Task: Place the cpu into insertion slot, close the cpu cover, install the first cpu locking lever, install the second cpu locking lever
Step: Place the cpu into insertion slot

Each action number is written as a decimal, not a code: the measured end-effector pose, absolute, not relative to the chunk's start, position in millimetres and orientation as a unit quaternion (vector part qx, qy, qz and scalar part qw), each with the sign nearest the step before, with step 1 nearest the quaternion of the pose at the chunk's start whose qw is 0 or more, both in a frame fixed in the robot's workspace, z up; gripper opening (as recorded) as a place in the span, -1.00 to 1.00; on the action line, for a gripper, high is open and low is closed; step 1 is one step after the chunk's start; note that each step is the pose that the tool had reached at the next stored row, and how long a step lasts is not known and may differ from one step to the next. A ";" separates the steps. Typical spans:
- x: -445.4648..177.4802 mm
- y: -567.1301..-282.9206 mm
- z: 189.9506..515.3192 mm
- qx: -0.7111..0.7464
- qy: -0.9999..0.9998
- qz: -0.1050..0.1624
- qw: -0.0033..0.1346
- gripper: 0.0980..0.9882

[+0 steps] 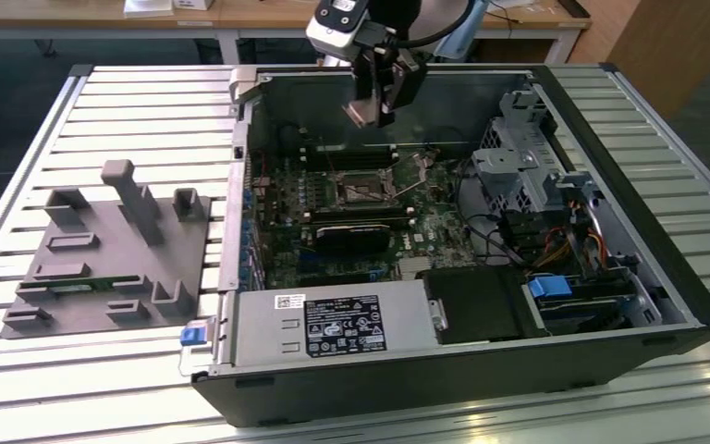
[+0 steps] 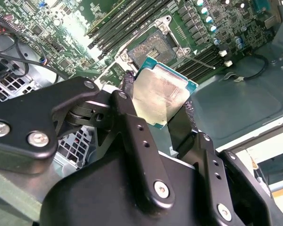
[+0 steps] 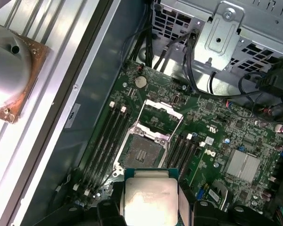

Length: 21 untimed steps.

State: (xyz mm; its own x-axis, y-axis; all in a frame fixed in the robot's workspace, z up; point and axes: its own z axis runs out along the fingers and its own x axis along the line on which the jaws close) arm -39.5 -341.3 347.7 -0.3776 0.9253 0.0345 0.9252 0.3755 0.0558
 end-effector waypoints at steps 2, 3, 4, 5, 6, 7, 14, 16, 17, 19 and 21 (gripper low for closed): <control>-39.5 -341.3 346.6 0.558 0.829 0.033 0.001 0.00; -39.5 -341.3 346.2 0.558 0.829 0.033 0.001 0.00; -39.5 -341.3 345.7 0.558 0.829 0.033 0.001 0.00; -39.5 -341.3 345.2 0.558 0.829 0.033 0.001 0.00; -39.5 -341.3 344.7 0.558 0.829 0.033 0.001 0.00; -39.5 -341.3 343.8 0.558 0.829 0.033 0.001 0.00; -39.7 -341.3 340.5 0.558 0.829 0.032 0.001 0.00; -39.7 -341.3 340.2 0.558 0.829 0.032 0.001 0.00; -39.7 -341.3 340.0 0.558 0.829 0.032 0.001 0.00; -39.7 -341.3 339.6 0.558 0.829 0.032 0.001 0.00; -39.7 -341.3 339.0 0.558 0.829 0.032 0.001 0.00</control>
State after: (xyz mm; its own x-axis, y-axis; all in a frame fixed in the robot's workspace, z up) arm -39.7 -341.3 339.0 -0.3774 0.9254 0.0338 0.9253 0.3753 0.0551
